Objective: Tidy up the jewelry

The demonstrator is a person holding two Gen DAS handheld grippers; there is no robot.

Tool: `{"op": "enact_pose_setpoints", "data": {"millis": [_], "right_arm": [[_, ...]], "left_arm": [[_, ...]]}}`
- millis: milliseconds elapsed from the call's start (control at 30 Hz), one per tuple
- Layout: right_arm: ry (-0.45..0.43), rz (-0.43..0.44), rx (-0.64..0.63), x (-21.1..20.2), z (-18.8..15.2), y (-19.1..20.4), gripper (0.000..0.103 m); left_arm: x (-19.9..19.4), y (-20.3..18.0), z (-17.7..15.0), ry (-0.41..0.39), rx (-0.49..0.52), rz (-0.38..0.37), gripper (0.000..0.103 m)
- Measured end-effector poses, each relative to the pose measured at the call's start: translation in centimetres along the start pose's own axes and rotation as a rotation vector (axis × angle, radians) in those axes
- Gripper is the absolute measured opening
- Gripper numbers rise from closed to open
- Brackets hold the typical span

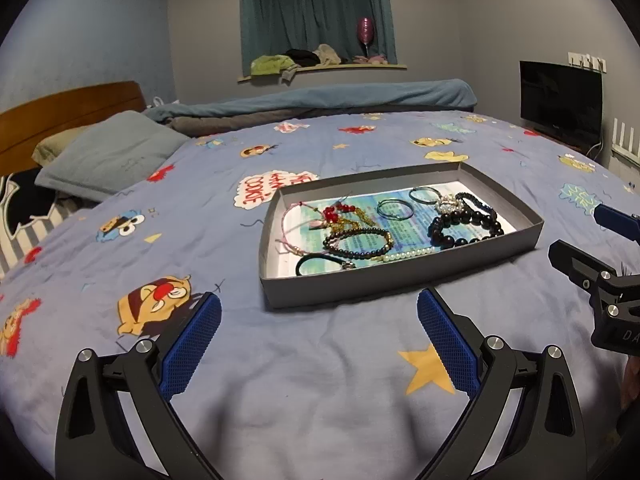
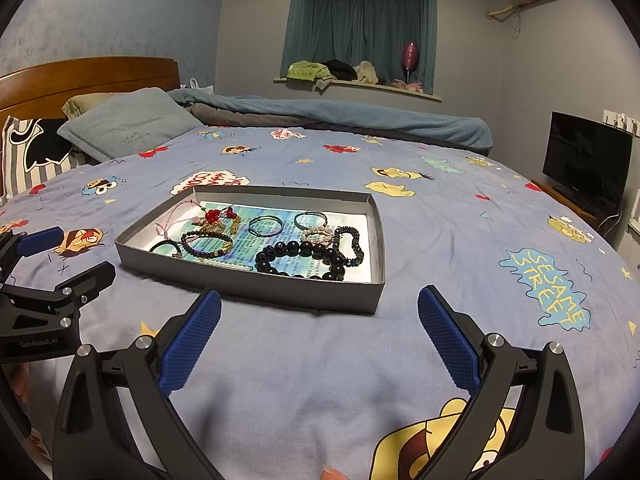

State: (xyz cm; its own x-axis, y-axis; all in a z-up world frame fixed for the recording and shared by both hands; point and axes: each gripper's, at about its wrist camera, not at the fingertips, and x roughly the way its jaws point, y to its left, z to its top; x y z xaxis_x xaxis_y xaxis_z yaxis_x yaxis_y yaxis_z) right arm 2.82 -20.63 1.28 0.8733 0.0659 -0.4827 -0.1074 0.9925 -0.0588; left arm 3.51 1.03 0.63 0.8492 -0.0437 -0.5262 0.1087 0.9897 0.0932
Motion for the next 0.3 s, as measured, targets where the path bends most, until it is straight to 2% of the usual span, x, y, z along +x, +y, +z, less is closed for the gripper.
{"op": "enact_pose_setpoints", "data": {"millis": [300], "right_arm": [[0.007,0.001,-0.004,0.27,-0.35,0.09,0.097]], "left_arm": [[0.65,0.28,0.03,0.036,-0.012,-0.020,0.098]]}}
